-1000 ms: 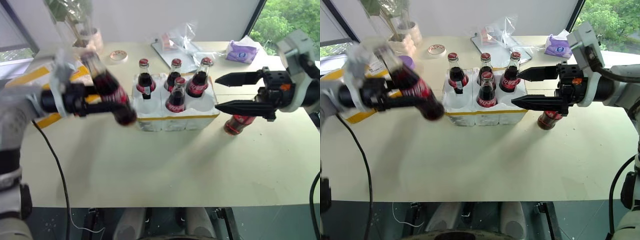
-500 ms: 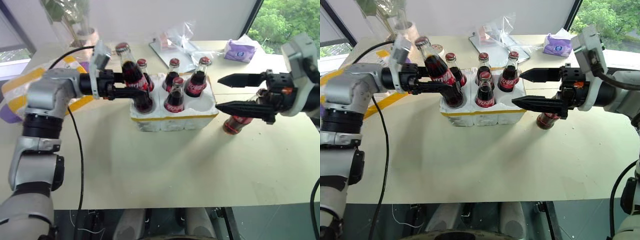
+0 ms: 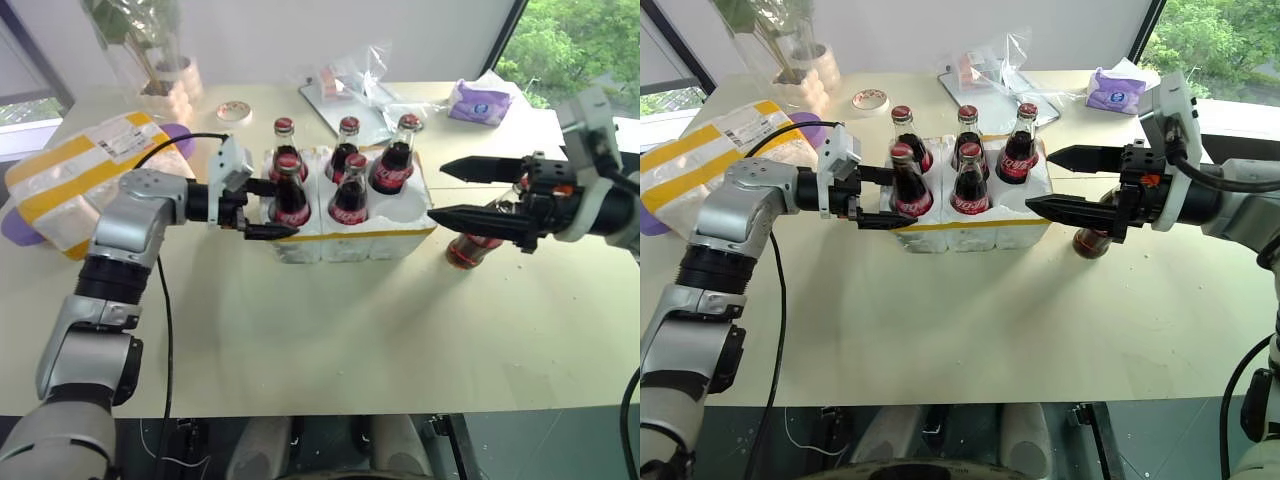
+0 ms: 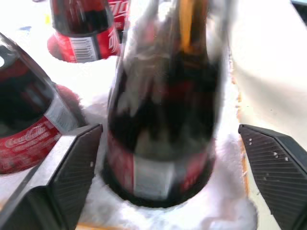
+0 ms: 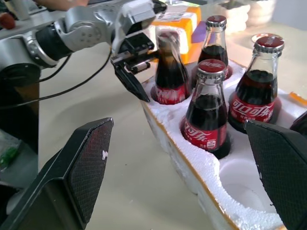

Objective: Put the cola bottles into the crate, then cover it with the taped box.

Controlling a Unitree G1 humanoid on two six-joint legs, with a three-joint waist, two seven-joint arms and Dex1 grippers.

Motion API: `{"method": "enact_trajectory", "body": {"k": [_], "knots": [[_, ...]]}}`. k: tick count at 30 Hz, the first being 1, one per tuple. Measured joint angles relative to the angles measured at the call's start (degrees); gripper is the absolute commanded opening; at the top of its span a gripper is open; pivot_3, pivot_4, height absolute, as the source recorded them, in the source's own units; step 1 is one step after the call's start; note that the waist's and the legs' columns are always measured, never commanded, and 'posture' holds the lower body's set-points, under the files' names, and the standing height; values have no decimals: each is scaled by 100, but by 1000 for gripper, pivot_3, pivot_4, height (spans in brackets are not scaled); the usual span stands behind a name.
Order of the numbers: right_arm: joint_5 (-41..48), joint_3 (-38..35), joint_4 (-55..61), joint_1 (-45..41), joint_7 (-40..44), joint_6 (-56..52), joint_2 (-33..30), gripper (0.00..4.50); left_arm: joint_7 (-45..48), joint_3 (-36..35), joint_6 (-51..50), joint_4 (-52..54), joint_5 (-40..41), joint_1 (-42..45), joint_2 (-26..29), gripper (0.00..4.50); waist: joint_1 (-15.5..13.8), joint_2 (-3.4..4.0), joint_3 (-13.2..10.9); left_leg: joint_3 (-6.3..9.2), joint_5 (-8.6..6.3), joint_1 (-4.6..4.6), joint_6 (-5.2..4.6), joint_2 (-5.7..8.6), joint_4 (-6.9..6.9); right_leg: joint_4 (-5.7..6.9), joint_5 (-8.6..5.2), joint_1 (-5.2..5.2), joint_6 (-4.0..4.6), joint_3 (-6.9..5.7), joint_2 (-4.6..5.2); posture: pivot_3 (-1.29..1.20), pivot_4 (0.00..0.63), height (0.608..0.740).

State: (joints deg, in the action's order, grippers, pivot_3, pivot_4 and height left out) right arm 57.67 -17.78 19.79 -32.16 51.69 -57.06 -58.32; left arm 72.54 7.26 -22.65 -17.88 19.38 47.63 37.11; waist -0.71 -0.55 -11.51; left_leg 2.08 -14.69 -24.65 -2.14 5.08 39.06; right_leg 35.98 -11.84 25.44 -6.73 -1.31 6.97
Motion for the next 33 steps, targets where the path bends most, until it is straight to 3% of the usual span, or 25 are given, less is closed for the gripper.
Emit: {"method": "enact_trajectory", "body": {"k": [5,9,13,18,25,33], "knots": [[545,-1041,133,389,-24,-317,-353,4500,-129,-790,-943,952,616,-54,653,4481,-2,1,0,2,-2,-4,-4,-2,-3,-2,0,4,0,0,-3,0,150,738],[960,-2316,568,1481,103,-822,-600,4500,-28,-1673,-2086,2004,1680,-373,1372,4481,-6,0,1,5,-8,4,-11,-2,-3,-8,-1,-11,1,2,-5,0,150,738],[856,-3088,1084,2825,-58,-1035,-309,4500,-71,-2046,-2772,2965,2370,-1031,1736,4481,-18,0,6,5,-9,34,-13,-2,0,-32,-2,-55,2,3,-3,0,150,738],[341,-2954,1251,3418,-942,-736,532,4500,-341,-2032,-2817,3515,2504,-1611,1744,4481,-8,-5,12,6,-10,57,-11,-10,-1,-70,-10,-87,16,5,-10,0,150,738],[-731,-1850,857,3350,-2068,131,1607,4500,-739,-2032,-2807,3951,2653,-2037,1710,4481,5,-4,14,3,-10,55,-12,-9,-11,-71,-3,-78,5,10,-14,0,150,738],[-1252,-1435,-69,2862,-2347,623,1722,4500,-987,-2187,-2805,4170,2876,-2267,1751,4481,-10,6,12,-2,-9,53,-12,-7,-11,-67,-5,-72,9,15,-19,0,150,738]]}}
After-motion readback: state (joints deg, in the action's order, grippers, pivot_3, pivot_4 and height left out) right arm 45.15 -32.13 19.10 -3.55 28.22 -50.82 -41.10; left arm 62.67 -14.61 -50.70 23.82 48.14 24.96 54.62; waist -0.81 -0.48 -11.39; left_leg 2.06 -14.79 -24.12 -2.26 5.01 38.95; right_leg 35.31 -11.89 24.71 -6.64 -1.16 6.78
